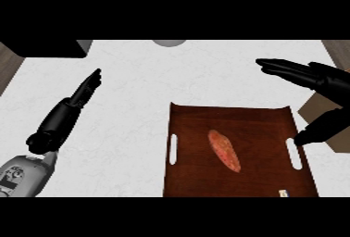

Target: Pick the sweet potato from the tray and place it in the cardboard box

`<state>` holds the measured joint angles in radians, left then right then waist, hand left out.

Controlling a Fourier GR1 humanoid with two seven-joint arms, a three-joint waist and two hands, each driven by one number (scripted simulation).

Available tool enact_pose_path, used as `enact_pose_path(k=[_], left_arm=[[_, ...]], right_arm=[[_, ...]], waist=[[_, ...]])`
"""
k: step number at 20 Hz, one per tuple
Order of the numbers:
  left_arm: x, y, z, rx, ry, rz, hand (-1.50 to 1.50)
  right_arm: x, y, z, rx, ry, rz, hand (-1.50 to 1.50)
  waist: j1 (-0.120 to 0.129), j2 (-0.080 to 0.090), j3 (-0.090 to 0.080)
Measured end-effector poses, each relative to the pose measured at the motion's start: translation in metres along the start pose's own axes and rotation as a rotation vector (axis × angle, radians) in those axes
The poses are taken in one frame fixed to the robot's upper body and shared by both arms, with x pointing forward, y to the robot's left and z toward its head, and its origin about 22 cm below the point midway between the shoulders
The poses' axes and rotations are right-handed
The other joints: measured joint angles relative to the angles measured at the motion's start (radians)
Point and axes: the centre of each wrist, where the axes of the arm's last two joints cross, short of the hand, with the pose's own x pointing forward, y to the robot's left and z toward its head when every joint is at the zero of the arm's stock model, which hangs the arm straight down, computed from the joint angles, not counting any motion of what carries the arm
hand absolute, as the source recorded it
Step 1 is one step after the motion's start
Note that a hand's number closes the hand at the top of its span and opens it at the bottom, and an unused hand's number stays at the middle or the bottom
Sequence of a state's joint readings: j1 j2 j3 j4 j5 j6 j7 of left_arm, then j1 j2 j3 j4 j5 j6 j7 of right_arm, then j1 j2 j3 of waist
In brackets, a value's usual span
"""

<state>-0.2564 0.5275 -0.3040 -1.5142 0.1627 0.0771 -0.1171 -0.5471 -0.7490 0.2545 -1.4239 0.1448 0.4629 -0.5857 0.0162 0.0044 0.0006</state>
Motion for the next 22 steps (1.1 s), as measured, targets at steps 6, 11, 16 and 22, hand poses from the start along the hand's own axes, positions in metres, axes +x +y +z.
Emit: enact_pose_path(k=[6, 11, 16, 22], left_arm=[[-0.005, 0.0, 0.004, 0.005, 0.005, -0.003, 0.0], [-0.006, 0.003, 0.002, 0.012, 0.014, -0.007, 0.0], [-0.004, 0.006, 0.004, 0.003, 0.02, -0.001, 0.0], [-0.007, 0.004, 0.003, 0.009, 0.013, -0.001, 0.0]], right_arm=[[0.027, 0.009, -0.025, 0.268, 0.041, 0.187, -1.5], [0.057, 0.026, -0.04, 0.392, 0.079, 0.307, -1.5], [0.083, 0.053, -0.053, 0.464, 0.143, 0.374, -1.5], [0.095, 0.079, -0.051, 0.516, 0.217, 0.384, -1.5]], waist=[[-0.008, -0.005, -0.001], [-0.019, -0.008, -0.002], [-0.019, -0.008, -0.001], [-0.019, -0.006, -0.001]])
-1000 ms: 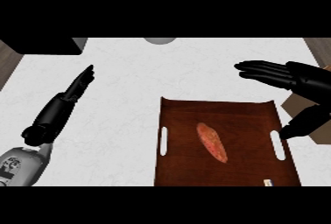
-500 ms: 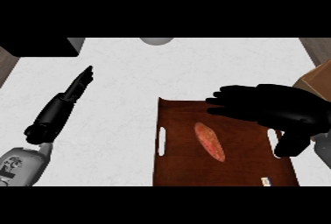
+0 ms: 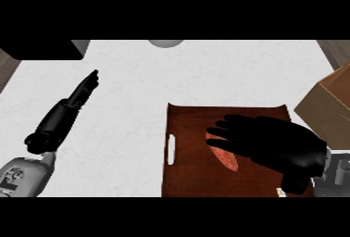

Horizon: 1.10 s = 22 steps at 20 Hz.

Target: Pick the sweet potato from the tray and place it in the cardboard box

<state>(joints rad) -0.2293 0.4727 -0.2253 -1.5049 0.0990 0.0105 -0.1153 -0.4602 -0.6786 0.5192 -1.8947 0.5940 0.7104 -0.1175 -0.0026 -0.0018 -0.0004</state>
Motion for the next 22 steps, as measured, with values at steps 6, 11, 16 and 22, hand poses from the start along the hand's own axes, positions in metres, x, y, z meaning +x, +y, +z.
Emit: enact_pose_path(k=[6, 11, 16, 22], left_arm=[[-0.006, -0.003, -0.002, 0.002, 0.002, -0.004, 0.0], [0.0, 0.004, -0.003, -0.003, 0.001, 0.001, 0.0], [-0.002, 0.005, 0.006, -0.008, -0.001, -0.004, 0.0], [-0.004, 0.001, -0.003, 0.001, 0.002, -0.005, 0.0]], right_arm=[[0.019, 0.017, -0.012, 0.017, 0.049, 0.028, -1.5], [0.014, 0.029, -0.024, -0.004, 0.089, 0.047, -1.5], [0.011, 0.027, -0.032, -0.007, 0.105, 0.064, -1.5], [0.007, 0.046, -0.054, 0.008, 0.146, 0.097, -1.5]], waist=[[0.0, 0.001, 0.0], [0.004, 0.001, 0.0], [0.005, 0.002, 0.0], [0.005, 0.002, 0.0]])
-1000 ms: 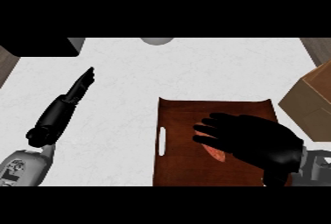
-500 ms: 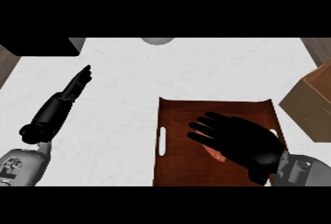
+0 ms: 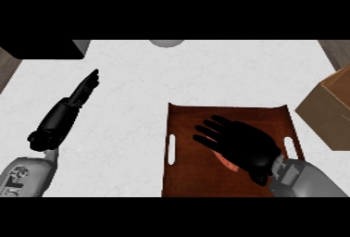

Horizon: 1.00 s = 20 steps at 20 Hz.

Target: Pick the sweet potato from the tray and place it in the cardboard box

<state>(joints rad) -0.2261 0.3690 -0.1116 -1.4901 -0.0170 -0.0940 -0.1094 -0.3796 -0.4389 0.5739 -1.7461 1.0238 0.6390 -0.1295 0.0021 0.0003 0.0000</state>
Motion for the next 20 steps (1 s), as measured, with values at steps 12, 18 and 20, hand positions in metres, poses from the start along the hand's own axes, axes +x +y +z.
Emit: enact_pose_path(k=[12, 18, 20], left_arm=[[0.01, 0.007, -0.002, -0.003, -0.001, 0.005, 0.0], [0.01, -0.001, 0.0, 0.001, 0.0, 0.006, 0.0], [0.011, -0.002, 0.0, -0.002, 0.001, 0.007, 0.0]], right_arm=[[-0.002, 0.039, -0.014, 0.04, -0.025, -0.015, -1.5], [-0.019, 0.046, -0.029, 0.047, 0.025, 0.009, -1.5], [-0.02, 0.049, -0.032, 0.043, 0.031, 0.01, -1.5]], waist=[[-0.001, 0.0, 0.0], [0.001, 0.0, 0.0], [0.0, 0.0, 0.0]])
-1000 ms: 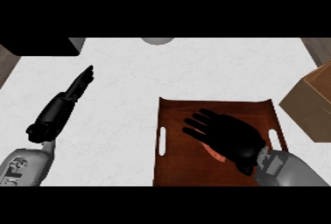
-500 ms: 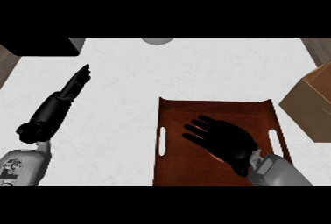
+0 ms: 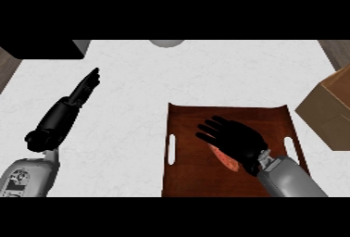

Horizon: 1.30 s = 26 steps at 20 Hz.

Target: Pick the sweet potato from the tray and place it in the cardboard box

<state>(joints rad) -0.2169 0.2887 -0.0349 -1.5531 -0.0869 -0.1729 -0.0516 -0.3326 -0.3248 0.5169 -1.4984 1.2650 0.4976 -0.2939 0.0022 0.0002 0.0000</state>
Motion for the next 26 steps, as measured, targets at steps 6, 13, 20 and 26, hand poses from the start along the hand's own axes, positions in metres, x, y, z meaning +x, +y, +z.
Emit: enact_pose_path(k=[6, 13, 20, 26], left_arm=[[-0.005, 0.002, 0.004, -0.002, -0.001, -0.004, 0.0], [-0.005, 0.003, -0.002, -0.002, -0.006, 0.004, 0.0], [-0.003, 0.001, 0.002, 0.002, -0.006, -0.004, 0.0], [0.0, 0.0, 0.002, 0.005, -0.005, -0.002, 0.0]], right_arm=[[-0.008, 0.012, -0.013, 0.022, -0.008, -0.016, 1.5], [-0.012, 0.017, -0.023, -0.051, -0.123, 0.033, 1.5], [-0.01, 0.025, -0.029, -0.178, -0.158, 0.056, 1.5], [-0.026, 0.014, -0.039, -0.301, 0.206, -0.226, 1.5]], waist=[[0.001, 0.0, 0.0], [0.0, 0.001, 0.0], [0.0, -0.001, -0.001], [-0.004, 0.002, 0.0]])
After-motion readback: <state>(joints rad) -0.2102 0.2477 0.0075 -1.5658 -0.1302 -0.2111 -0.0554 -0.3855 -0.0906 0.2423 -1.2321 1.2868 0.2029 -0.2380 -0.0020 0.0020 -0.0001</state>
